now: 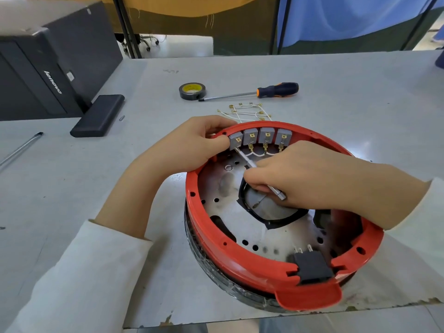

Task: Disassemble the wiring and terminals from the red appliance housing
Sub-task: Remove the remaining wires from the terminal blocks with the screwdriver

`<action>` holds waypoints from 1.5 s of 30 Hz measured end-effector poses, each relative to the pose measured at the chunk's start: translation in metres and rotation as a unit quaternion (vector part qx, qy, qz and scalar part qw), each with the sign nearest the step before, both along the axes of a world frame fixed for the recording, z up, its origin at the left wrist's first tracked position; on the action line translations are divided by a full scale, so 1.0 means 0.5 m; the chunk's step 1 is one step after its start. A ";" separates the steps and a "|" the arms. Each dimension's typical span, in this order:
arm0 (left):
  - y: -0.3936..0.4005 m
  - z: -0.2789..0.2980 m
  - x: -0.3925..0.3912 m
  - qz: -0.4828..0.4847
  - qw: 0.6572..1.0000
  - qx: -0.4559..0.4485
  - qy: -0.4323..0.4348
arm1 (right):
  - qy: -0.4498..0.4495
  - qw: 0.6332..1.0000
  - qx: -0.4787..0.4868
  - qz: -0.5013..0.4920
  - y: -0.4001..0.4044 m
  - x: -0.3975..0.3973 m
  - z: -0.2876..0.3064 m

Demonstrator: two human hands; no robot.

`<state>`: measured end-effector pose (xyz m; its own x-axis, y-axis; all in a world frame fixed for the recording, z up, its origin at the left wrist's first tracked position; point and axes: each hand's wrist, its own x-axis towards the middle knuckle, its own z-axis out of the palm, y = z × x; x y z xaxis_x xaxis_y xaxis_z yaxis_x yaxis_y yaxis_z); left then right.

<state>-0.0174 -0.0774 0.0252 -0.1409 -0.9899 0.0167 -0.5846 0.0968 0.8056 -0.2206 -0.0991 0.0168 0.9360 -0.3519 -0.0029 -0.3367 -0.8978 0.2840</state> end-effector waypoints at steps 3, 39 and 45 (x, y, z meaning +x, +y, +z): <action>0.000 0.000 0.000 0.002 1.000 0.000 0.003 | -0.022 0.999 0.031 0.000 0.002 -0.011 0.020; 0.000 -0.014 -0.031 0.118 0.984 -0.100 0.083 | -0.409 0.798 0.349 -0.273 -0.144 0.014 0.115; -0.001 -0.014 -0.027 0.119 0.989 -0.071 0.057 | -0.342 0.747 0.407 -0.401 -0.262 0.045 0.052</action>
